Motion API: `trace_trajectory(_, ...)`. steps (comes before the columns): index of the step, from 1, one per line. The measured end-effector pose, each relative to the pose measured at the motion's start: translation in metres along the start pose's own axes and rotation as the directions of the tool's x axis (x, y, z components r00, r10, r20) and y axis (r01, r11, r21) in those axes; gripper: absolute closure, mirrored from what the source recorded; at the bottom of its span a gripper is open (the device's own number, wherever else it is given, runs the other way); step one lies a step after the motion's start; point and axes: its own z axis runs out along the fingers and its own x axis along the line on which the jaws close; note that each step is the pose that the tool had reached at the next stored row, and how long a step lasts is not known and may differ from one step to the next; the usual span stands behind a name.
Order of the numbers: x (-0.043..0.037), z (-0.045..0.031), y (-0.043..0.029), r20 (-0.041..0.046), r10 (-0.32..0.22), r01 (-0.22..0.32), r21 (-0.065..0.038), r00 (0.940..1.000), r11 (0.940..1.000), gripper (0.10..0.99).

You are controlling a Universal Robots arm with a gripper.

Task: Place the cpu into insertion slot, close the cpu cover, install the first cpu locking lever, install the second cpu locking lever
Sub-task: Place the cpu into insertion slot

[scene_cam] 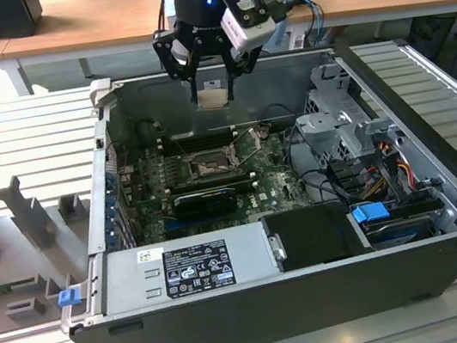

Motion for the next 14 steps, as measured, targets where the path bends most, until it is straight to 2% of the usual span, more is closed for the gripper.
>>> trace_trajectory(14,0.0000,0.0001,0.0000,0.0024,0.027,-0.027,-0.001,0.9996,0.9996,0.557)
